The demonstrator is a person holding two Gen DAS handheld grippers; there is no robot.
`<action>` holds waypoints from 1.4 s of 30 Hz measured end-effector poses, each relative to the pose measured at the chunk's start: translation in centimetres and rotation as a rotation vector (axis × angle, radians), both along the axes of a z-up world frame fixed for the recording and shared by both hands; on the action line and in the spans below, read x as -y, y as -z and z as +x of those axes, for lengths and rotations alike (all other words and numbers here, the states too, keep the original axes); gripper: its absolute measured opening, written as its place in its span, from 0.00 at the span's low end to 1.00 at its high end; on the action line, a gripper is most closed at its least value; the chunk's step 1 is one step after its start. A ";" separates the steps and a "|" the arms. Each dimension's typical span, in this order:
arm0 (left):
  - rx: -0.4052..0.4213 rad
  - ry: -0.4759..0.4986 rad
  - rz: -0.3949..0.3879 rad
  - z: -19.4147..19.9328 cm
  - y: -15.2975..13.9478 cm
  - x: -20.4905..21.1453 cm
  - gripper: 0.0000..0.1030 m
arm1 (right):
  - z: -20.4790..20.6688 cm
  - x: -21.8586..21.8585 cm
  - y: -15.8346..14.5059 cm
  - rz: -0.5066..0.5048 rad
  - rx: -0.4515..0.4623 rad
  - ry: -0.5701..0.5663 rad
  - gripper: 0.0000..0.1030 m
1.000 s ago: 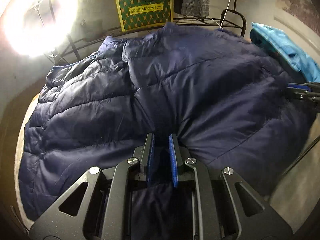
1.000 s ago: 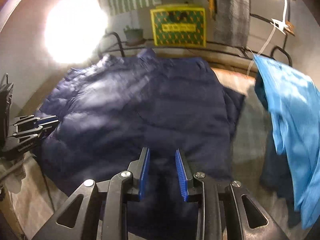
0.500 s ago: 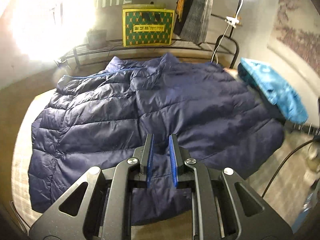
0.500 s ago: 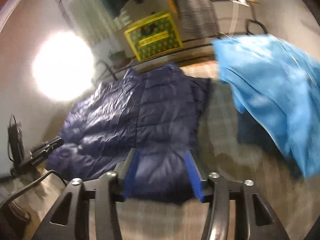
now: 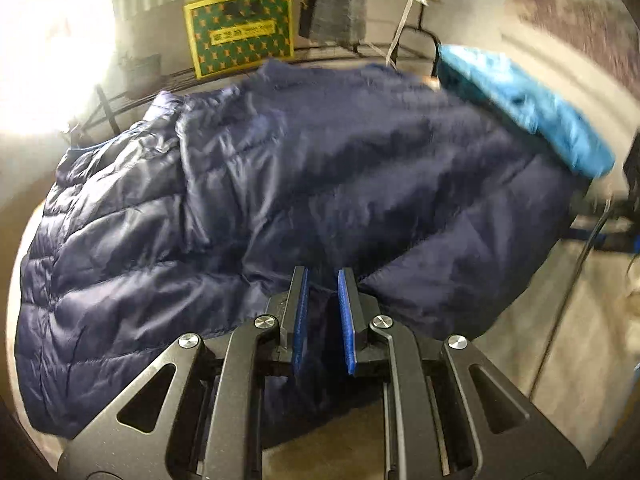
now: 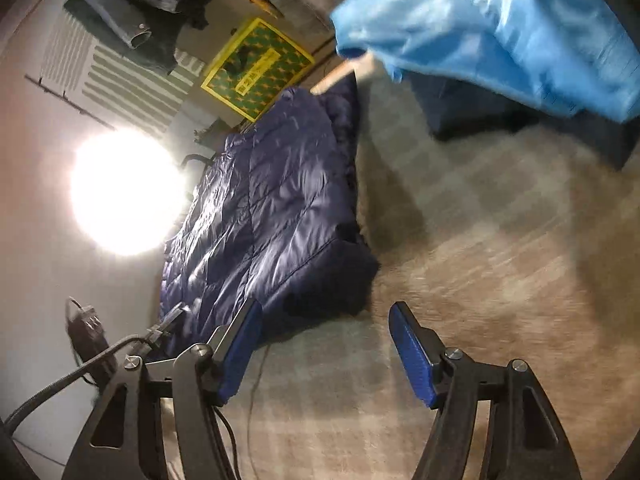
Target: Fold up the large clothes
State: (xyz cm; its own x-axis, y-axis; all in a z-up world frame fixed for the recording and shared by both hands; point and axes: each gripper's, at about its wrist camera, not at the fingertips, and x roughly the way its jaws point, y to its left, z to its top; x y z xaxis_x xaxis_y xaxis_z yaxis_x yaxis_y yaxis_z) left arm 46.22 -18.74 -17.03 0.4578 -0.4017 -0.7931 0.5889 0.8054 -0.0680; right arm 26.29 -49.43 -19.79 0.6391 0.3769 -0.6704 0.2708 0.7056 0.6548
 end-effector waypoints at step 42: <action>-0.118 -0.348 -0.218 6.0 1.3 -2.9 0.14 | 3.6 -12.3 -13.3 -0.574 0.379 -0.109 0.08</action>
